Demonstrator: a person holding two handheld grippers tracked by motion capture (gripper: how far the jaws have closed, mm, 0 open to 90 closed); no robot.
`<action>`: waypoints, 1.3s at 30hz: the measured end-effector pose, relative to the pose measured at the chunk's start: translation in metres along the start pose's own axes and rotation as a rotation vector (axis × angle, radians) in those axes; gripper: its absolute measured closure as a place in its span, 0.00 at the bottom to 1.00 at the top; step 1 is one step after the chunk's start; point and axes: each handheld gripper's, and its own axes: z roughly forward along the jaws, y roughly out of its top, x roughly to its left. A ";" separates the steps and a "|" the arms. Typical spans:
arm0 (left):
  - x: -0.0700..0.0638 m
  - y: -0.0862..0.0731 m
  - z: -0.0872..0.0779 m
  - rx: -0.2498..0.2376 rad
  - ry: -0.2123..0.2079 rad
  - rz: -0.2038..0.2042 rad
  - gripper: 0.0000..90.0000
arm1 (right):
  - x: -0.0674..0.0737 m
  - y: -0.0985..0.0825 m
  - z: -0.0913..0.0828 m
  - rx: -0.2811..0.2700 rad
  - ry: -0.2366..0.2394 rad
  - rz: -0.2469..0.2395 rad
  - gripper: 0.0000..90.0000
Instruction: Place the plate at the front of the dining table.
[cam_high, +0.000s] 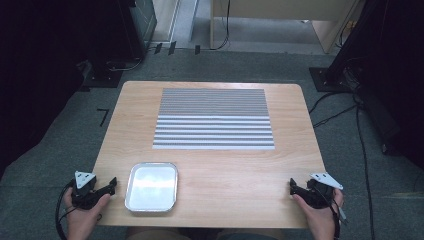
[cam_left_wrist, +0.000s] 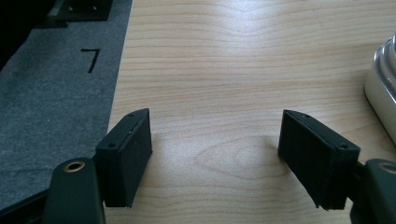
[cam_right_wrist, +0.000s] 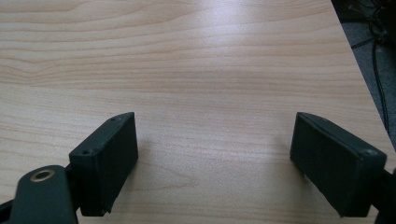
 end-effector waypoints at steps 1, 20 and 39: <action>0.000 0.000 0.000 0.000 -0.001 0.001 0.28 | 0.000 0.000 0.000 0.000 0.000 0.000 0.16; 0.002 0.005 -0.006 0.001 -0.035 -0.057 0.24 | 0.031 0.015 -0.014 -0.080 -0.014 0.026 0.29; -0.011 0.009 -0.017 -0.023 -0.056 -0.067 0.22 | 0.091 0.029 -0.031 -0.178 0.061 -0.005 0.43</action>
